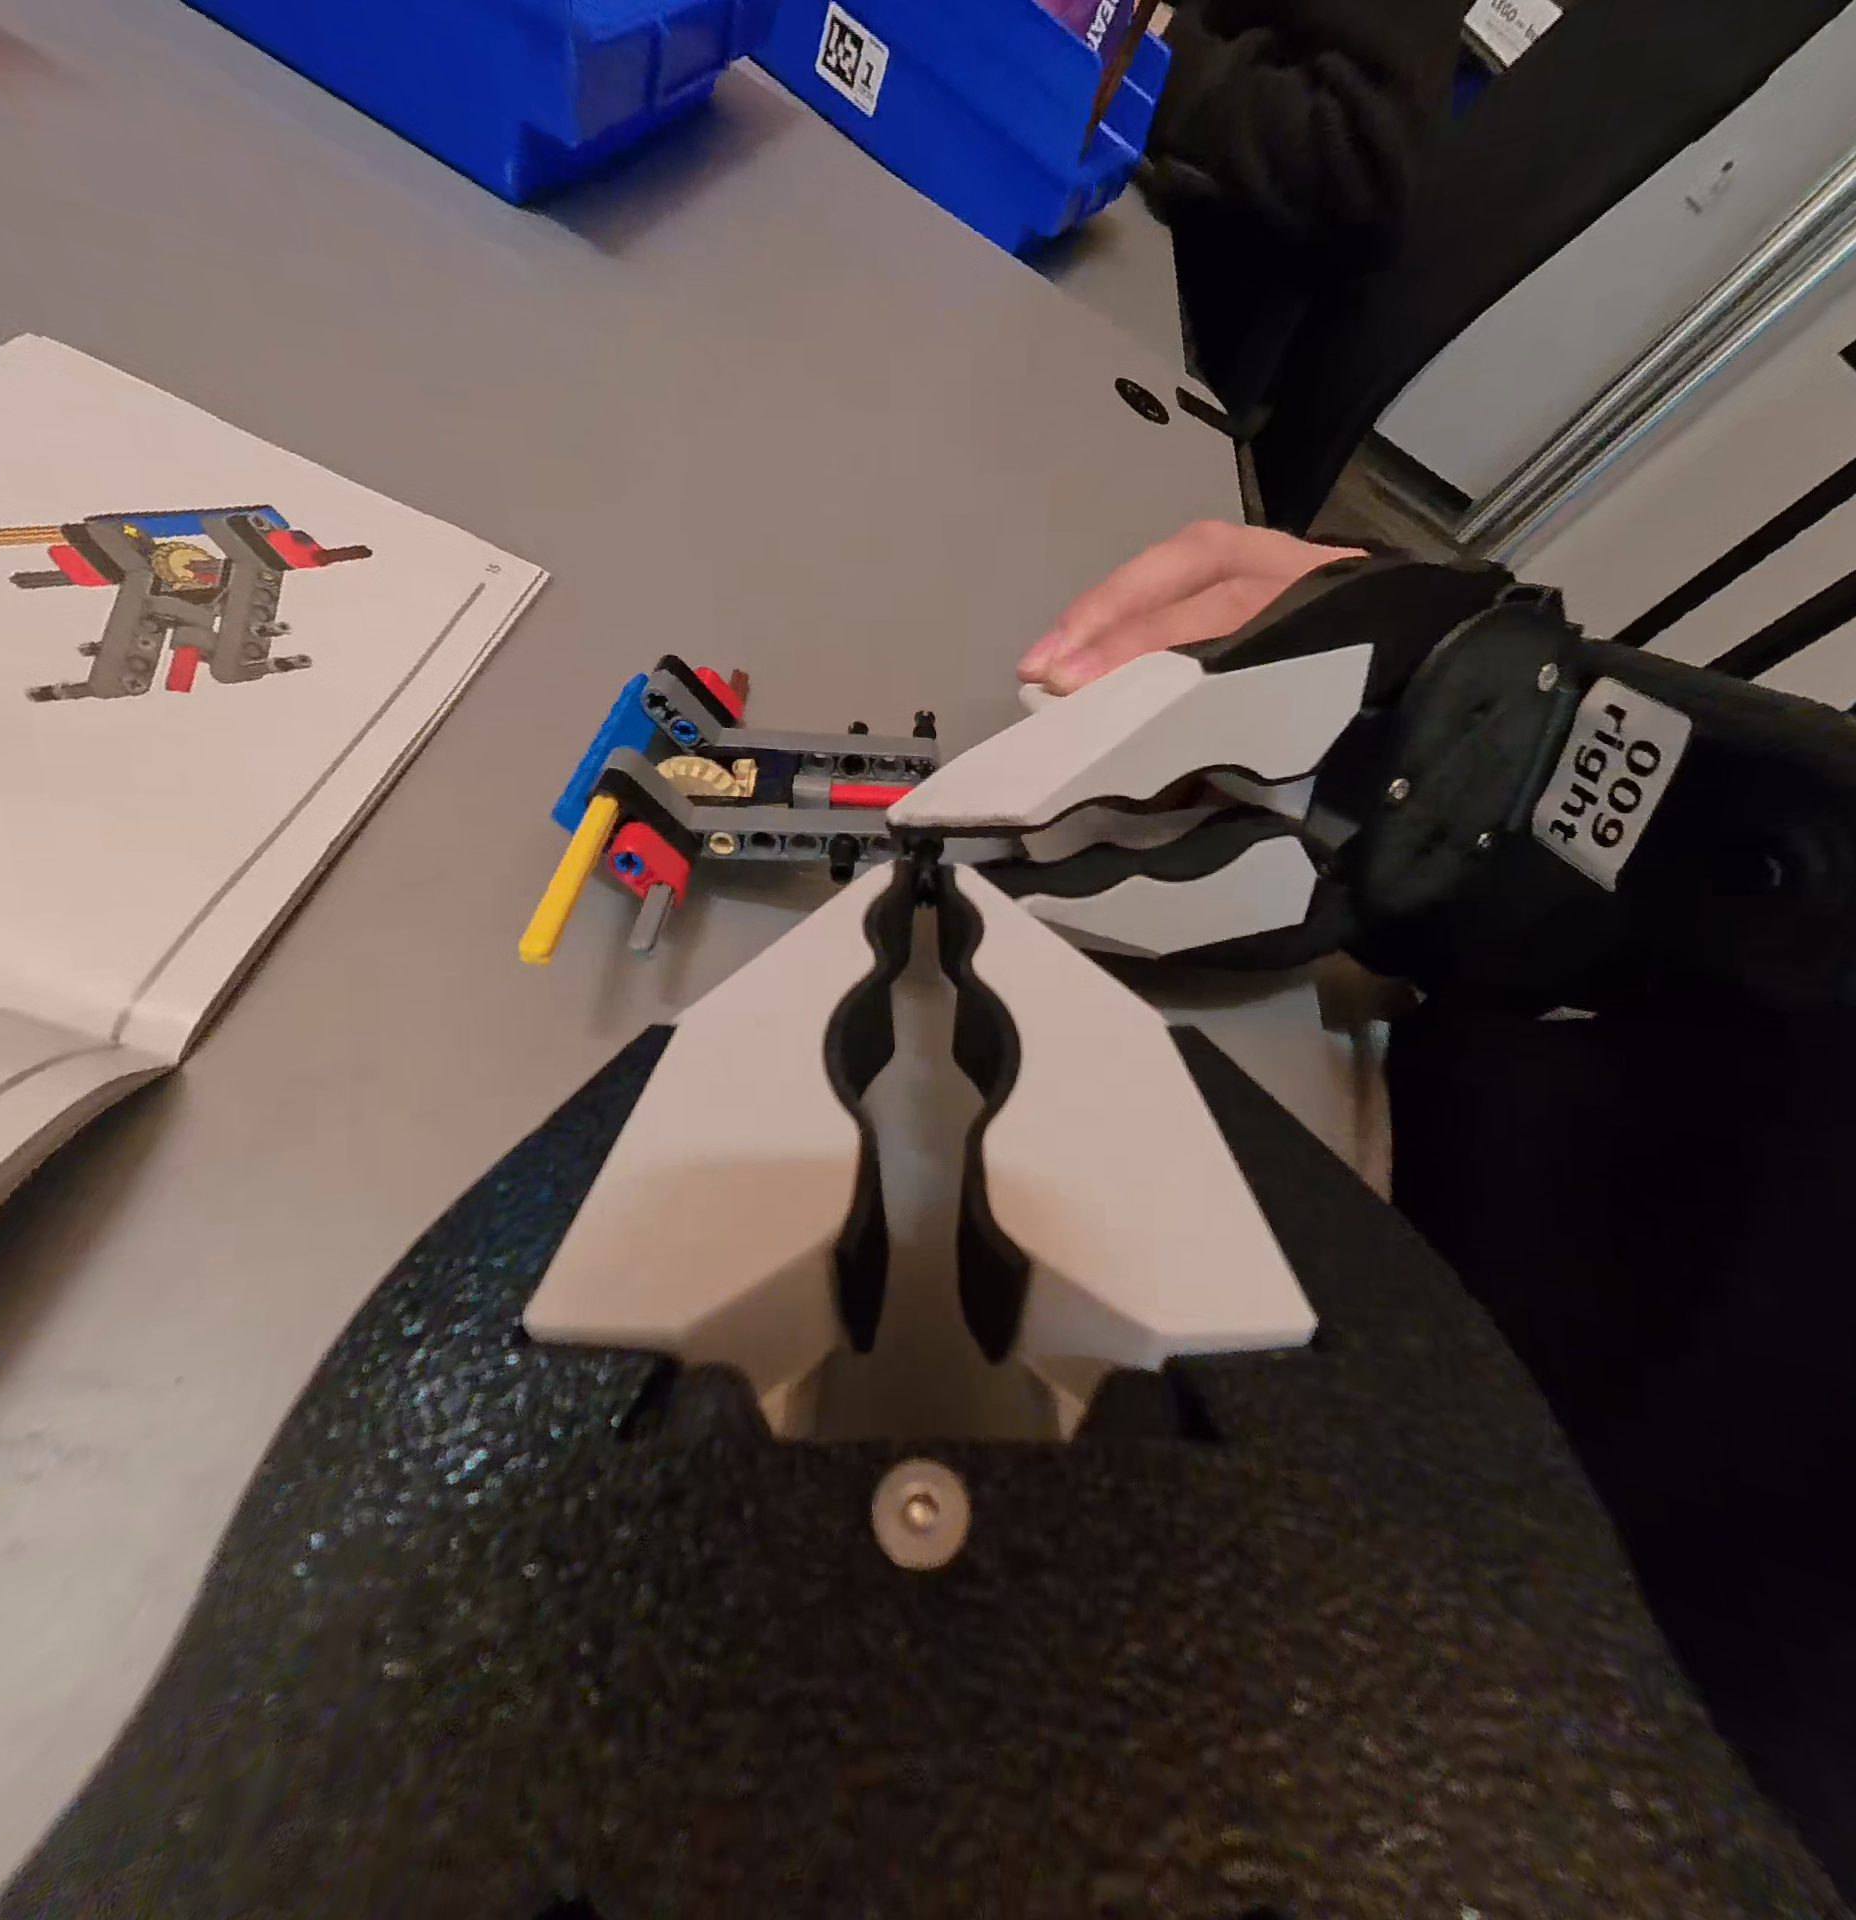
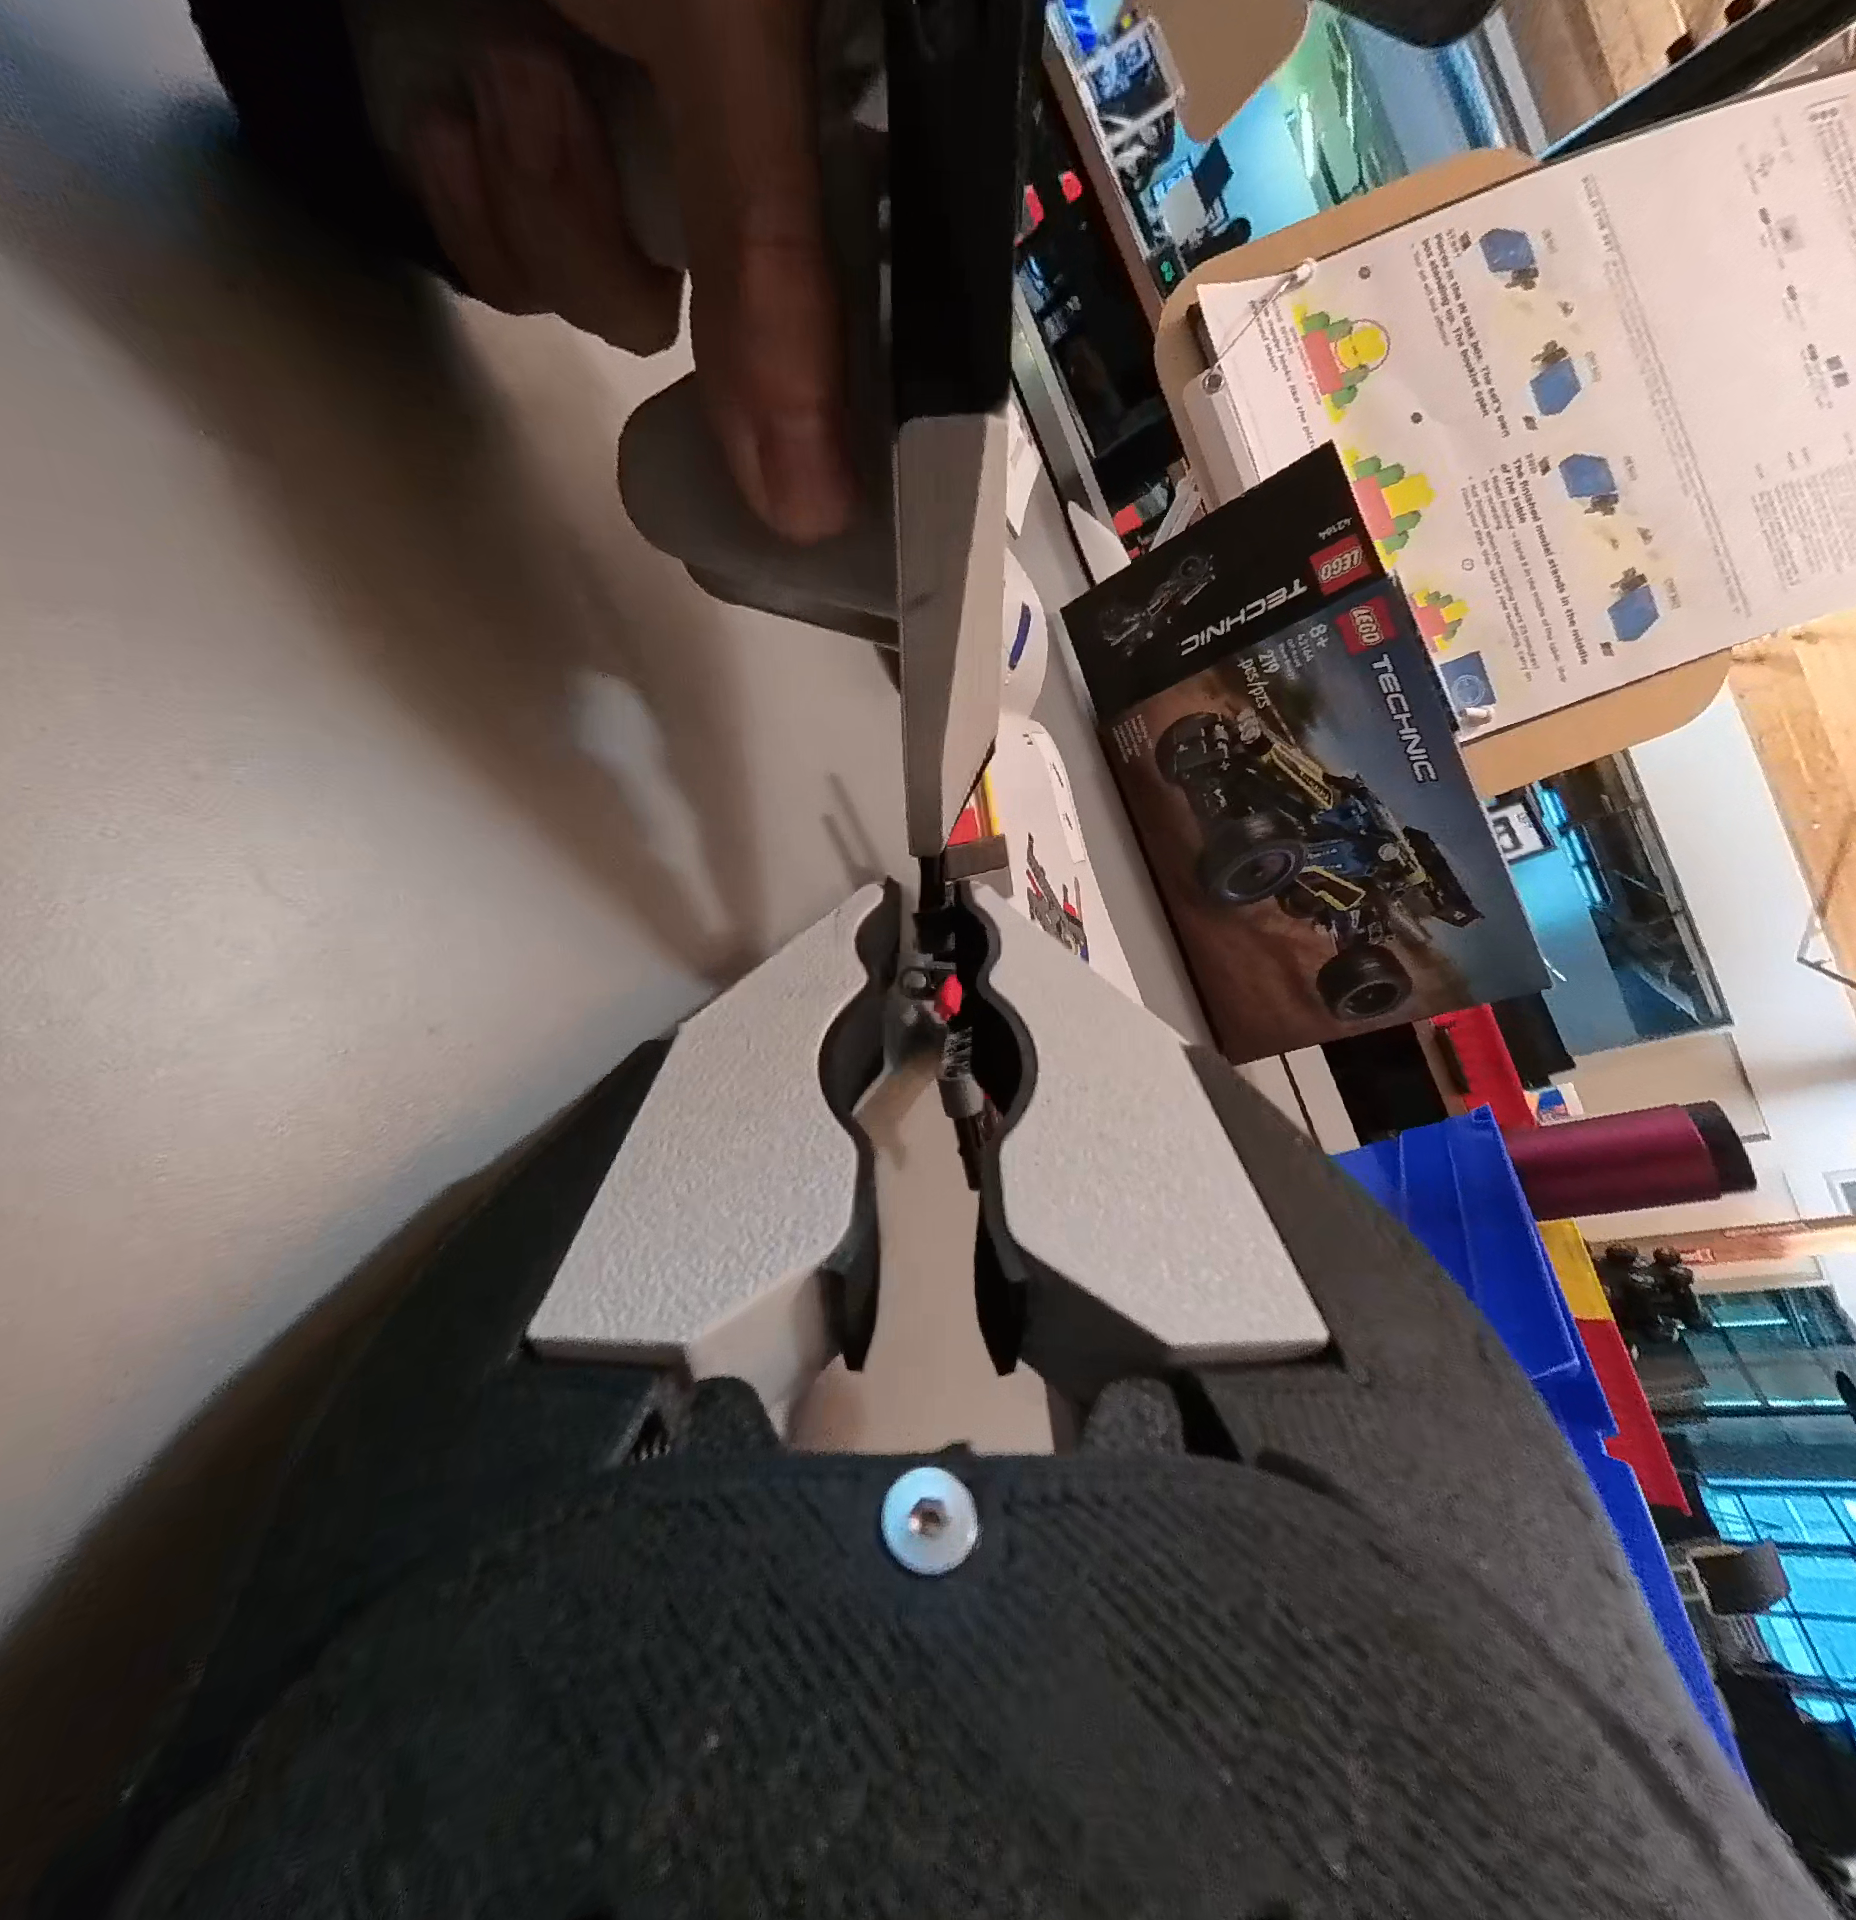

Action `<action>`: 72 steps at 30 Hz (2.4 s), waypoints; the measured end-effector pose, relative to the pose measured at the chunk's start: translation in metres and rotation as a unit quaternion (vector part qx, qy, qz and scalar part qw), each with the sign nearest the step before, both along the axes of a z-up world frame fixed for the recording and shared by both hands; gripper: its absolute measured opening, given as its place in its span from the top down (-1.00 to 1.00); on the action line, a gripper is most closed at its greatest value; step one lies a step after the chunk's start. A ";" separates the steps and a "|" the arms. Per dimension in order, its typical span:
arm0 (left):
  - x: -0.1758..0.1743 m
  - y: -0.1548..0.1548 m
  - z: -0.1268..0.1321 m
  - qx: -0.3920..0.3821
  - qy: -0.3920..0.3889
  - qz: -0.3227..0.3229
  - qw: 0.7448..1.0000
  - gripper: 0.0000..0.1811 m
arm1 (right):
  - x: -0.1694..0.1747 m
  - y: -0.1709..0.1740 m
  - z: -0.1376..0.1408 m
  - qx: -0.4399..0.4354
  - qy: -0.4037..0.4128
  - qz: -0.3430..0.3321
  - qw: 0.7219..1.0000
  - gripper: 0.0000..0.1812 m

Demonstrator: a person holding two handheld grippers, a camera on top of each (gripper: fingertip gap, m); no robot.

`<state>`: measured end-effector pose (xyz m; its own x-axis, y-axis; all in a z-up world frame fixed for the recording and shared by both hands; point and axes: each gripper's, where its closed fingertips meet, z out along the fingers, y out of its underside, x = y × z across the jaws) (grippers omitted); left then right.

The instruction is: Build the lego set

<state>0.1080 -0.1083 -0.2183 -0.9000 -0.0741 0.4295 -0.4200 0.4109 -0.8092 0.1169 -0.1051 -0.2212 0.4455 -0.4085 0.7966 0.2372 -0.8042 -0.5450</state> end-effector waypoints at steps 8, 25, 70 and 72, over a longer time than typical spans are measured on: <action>0.002 -0.001 0.001 -0.003 0.000 0.004 1.000 0.97 | 0.001 -0.003 0.004 -0.008 -0.022 -0.007 1.000 0.69; 0.005 -0.001 0.003 -0.001 -0.055 0.010 0.998 0.97 | 0.009 -0.008 -0.001 -0.060 -0.018 -0.006 0.998 0.94; 0.006 0.002 0.004 -0.006 -0.036 0.044 0.998 0.97 | 0.013 -0.002 0.004 -0.022 -0.027 0.017 0.999 0.90; 0.007 0.002 0.004 -0.007 -0.032 0.045 0.998 0.97 | 0.015 -0.003 0.005 -0.017 -0.028 0.013 0.999 0.86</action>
